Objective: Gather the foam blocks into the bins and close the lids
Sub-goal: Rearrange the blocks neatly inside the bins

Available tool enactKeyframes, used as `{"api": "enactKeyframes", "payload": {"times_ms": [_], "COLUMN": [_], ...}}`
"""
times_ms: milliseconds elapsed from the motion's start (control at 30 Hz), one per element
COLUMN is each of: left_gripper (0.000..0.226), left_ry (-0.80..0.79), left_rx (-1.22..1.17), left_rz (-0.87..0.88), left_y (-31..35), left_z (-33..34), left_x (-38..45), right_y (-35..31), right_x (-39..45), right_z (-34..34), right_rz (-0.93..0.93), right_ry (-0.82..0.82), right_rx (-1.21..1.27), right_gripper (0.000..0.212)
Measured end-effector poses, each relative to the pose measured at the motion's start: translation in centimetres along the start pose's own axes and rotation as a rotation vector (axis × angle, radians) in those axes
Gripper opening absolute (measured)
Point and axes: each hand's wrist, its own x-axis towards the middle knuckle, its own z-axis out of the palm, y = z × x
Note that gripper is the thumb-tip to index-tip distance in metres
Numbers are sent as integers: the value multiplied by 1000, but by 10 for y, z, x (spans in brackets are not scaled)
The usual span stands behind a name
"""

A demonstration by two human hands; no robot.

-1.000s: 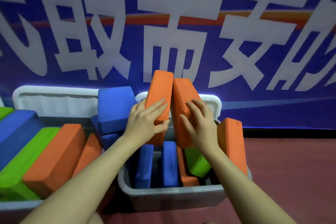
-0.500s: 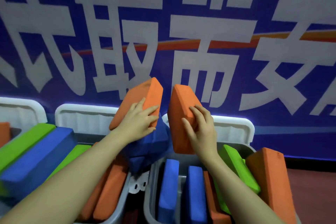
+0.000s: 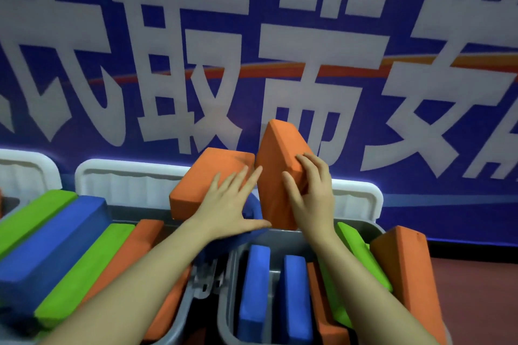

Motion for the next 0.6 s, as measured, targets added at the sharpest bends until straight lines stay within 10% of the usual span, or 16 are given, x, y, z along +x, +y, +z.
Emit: {"api": "enactKeyframes", "payload": {"times_ms": [333,600], "left_gripper": [68,58], "left_ry": [116,457], "left_rx": [-724,-713], "left_rz": [53,5], "left_y": [66,28], "left_z": [-17,-34], "left_x": [22,7], "right_y": [-8,-29], "right_x": [33,39], "right_z": [-45,-13], "right_rz": [59,137], "right_ry": [101,39], "right_rx": [159,244], "right_gripper": [41,44]}}
